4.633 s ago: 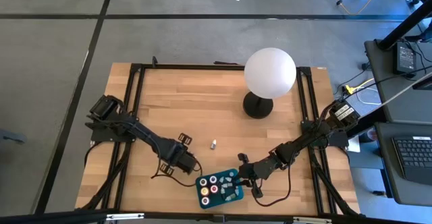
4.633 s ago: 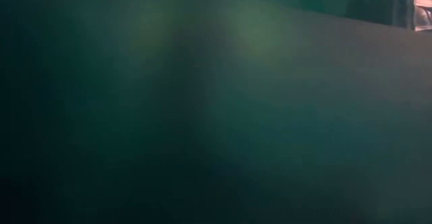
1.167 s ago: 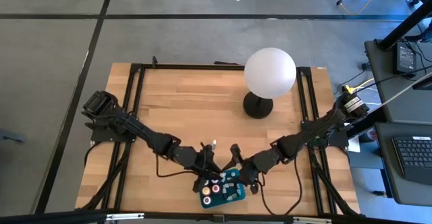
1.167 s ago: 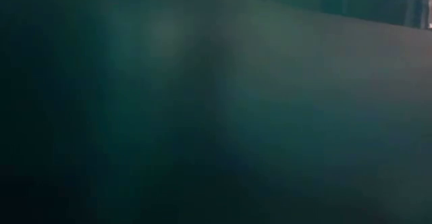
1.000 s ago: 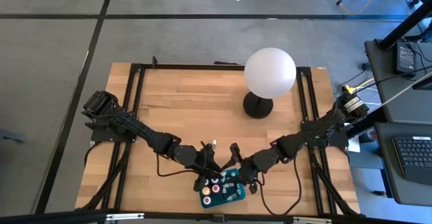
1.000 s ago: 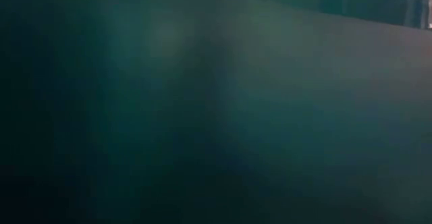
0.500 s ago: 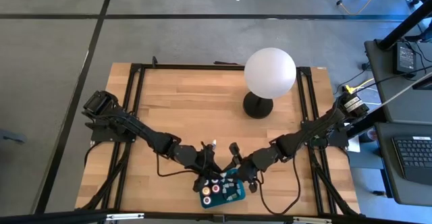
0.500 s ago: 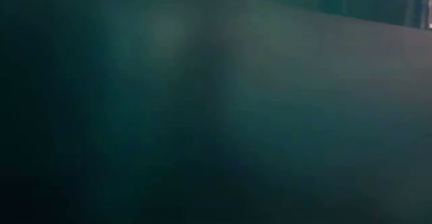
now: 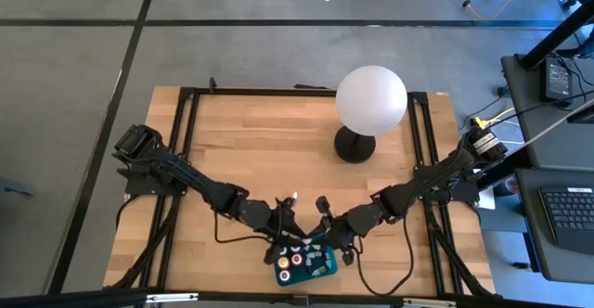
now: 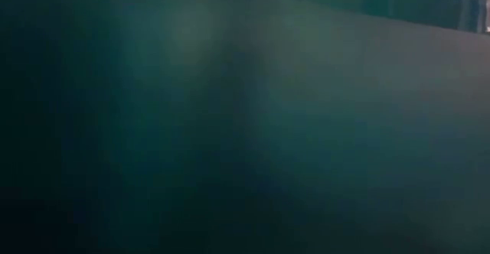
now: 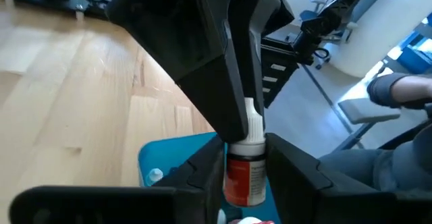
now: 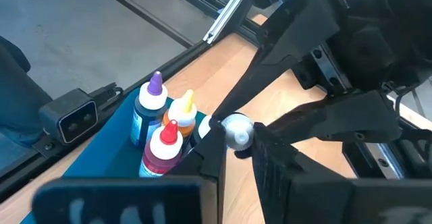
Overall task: Pick & Place food coloring
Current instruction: Put the small red food coloring bottle into the blue bin
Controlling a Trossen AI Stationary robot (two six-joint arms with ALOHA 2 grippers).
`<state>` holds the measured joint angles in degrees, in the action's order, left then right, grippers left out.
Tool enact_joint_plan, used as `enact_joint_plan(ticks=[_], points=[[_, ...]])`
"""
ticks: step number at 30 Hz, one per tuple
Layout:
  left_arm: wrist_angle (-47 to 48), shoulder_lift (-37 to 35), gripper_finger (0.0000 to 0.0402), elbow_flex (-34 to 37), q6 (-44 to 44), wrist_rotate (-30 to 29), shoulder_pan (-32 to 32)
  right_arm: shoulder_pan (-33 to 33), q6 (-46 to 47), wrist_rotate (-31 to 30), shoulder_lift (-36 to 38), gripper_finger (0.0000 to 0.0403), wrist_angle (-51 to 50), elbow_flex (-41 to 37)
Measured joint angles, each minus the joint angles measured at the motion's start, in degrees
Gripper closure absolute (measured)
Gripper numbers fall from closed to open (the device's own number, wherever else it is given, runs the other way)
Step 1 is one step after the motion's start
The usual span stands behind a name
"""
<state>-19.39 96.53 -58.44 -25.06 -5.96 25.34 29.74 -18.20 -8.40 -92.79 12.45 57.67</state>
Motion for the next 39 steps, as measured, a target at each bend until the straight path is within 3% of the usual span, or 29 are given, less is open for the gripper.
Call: enact_joint_plan(ticks=[5, 11, 20, 27, 32, 39], points=[[0.94, -0.37, 0.0256, -0.01, 2.79, -0.48, -0.11, 0.04, 1.18, -0.87, 0.00, 0.0347, -0.68, -0.02], [12.50, -4.86, 0.0214, 0.00, 2.91, -1.42, -0.48, 0.11, 7.87, -2.05, 0.00, 0.0348, -5.80, -0.07], [17.52, -7.32, 0.0207, -0.01, 3.17, -3.49, 0.04, 1.05, 22.44, 0.70, -1.87, 0.0348, -13.77, -0.07], [23.94, -7.13, 0.0206, -0.01, 3.09, -3.38, 1.41, 0.98, 25.47, 2.43, -7.61, 0.0337, -13.73, -0.07], [33.35, -7.13, 0.0210, -0.01, -4.03, -4.53, 2.16, 1.01, 25.66, 2.72, -9.30, 0.0336, -13.66, -0.07], [44.82, -7.10, 0.0218, 0.01, -17.04, -11.01, 3.63, 1.01, 25.63, 4.08, -9.33, 0.0334, -13.60, -0.07]])
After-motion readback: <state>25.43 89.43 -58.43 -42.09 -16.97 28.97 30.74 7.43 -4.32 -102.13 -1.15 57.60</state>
